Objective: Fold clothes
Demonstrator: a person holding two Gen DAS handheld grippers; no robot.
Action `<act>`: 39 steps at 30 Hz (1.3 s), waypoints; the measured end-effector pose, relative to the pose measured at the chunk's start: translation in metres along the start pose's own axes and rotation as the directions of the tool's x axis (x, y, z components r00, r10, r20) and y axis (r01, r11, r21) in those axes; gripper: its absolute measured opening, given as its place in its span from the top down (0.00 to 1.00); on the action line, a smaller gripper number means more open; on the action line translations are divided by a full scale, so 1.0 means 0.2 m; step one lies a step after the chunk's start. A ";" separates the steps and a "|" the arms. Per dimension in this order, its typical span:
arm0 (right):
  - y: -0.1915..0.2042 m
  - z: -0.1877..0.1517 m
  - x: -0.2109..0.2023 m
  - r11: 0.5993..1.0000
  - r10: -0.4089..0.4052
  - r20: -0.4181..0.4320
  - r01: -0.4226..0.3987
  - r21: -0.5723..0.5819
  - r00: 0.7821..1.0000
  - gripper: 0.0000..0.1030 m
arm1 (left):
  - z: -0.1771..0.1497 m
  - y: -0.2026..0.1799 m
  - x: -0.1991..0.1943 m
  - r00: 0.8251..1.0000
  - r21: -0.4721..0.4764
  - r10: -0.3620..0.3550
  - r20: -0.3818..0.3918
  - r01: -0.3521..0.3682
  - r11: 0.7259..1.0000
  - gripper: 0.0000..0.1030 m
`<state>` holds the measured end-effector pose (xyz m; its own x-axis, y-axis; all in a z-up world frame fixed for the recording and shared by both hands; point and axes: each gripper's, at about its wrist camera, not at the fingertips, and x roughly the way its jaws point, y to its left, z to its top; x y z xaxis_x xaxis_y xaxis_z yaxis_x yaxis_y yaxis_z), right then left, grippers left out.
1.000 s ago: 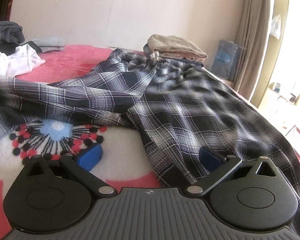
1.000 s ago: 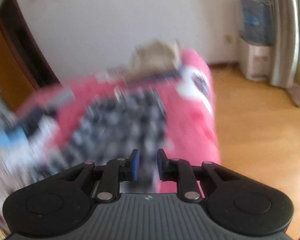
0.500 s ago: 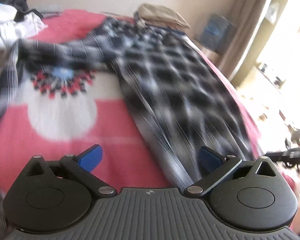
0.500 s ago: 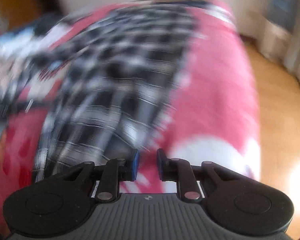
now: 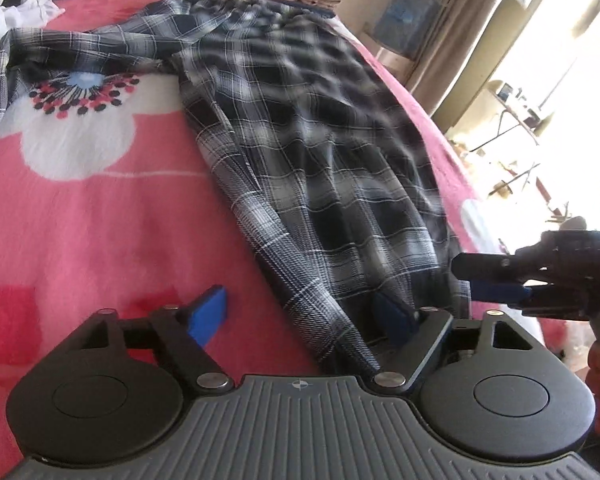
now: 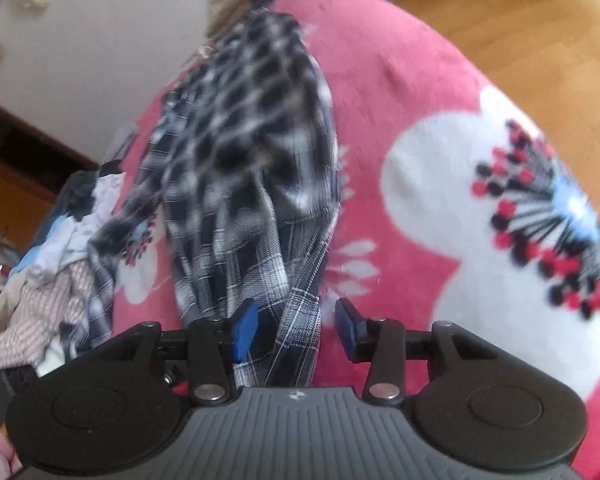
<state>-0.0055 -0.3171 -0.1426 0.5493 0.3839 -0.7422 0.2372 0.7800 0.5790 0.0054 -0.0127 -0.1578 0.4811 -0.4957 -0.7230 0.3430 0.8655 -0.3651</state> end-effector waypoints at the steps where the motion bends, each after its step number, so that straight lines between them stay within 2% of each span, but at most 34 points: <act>1: -0.01 -0.01 0.00 1.000 -0.012 0.013 0.012 0.005 1.000 0.74 | 0.00 0.00 0.00 1.000 0.003 0.004 0.000 -0.004 1.000 0.31; 2: -0.02 -0.01 -0.01 1.000 -0.021 0.026 0.020 0.012 0.999 0.98 | 0.00 0.00 0.00 1.000 0.005 0.008 0.000 -0.008 1.000 0.33; 3: -0.03 -0.02 -0.02 0.999 -0.029 0.038 0.028 0.020 0.999 1.00 | 0.00 0.01 0.01 1.000 0.008 0.012 0.001 -0.012 1.000 0.39; 4: -0.04 -0.02 -0.04 0.999 -0.032 0.056 0.030 0.028 0.998 1.00 | 0.00 0.01 0.01 1.000 0.010 0.016 0.001 -0.016 1.000 0.44; 7: -0.04 -0.03 -0.17 0.999 -0.038 0.124 0.034 0.036 0.992 1.00 | -0.01 0.02 0.02 1.000 0.018 0.027 0.002 -0.027 0.999 0.48; 12: -0.04 -0.01 -0.26 0.986 -0.151 0.207 0.162 -0.034 0.967 1.00 | -0.01 0.02 0.02 0.999 0.034 0.033 0.002 -0.033 0.999 0.51; 15: -0.12 0.00 -0.18 0.954 -0.276 0.184 0.292 -0.066 0.943 1.00 | 0.00 0.03 0.03 0.999 0.045 0.033 0.001 -0.033 0.998 0.52; 18: -0.17 -0.01 -0.12 0.944 -0.309 0.154 0.322 -0.069 0.939 1.00 | 0.00 0.03 0.03 0.999 0.055 0.034 -0.001 -0.034 0.998 0.55; 21: -0.12 0.02 -0.14 0.929 -0.337 0.144 0.354 -0.111 0.930 0.98 | -0.01 0.04 0.02 1.000 0.057 0.031 -0.003 -0.031 0.998 0.57; 23: -0.10 0.05 -0.20 0.942 -0.305 0.167 0.323 -0.089 0.938 0.96 | -0.01 0.04 0.02 1.000 0.063 0.030 -0.004 -0.029 0.998 0.57; 25: -0.09 0.09 -0.27 0.960 -0.257 0.203 0.274 -0.060 0.945 0.87 | -0.01 0.04 0.02 1.000 0.069 0.029 -0.001 -0.029 0.997 0.57; 26: -0.08 0.12 -0.28 0.966 -0.232 0.222 0.251 -0.059 0.947 0.75 | -0.01 0.04 0.02 1.000 0.072 0.029 0.001 -0.029 0.997 0.57; 27: -0.07 0.16 -0.27 0.970 -0.212 0.231 0.232 -0.067 0.950 0.69 | -0.02 0.04 0.02 1.000 0.074 0.029 0.003 -0.030 0.997 0.57; 33: -0.02 0.48 0.01 0.977 -0.124 0.206 0.155 -0.144 0.971 0.68 | -0.03 0.05 0.02 1.000 0.063 0.015 0.017 -0.016 0.998 0.57; 37: -0.05 0.66 0.23 0.984 -0.110 0.155 0.129 -0.124 0.982 0.68 | -0.03 0.06 0.02 1.000 0.062 0.007 0.023 -0.008 0.998 0.57; 38: -0.05 0.67 0.28 0.983 -0.120 0.137 0.136 -0.119 0.983 0.70 | -0.03 0.06 0.02 1.000 0.062 0.005 0.025 -0.006 0.998 0.57; 39: -0.06 0.68 0.32 0.982 -0.135 0.126 0.150 -0.114 0.983 0.85 | -0.03 0.06 0.02 1.000 0.062 0.003 0.027 -0.005 0.998 0.57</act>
<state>0.1358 -0.3696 -0.1505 0.6089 0.2093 -0.7651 0.2237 0.8801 0.4188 0.0062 -0.0029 -0.1691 0.5037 -0.4950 -0.7079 0.3900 0.8616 -0.3249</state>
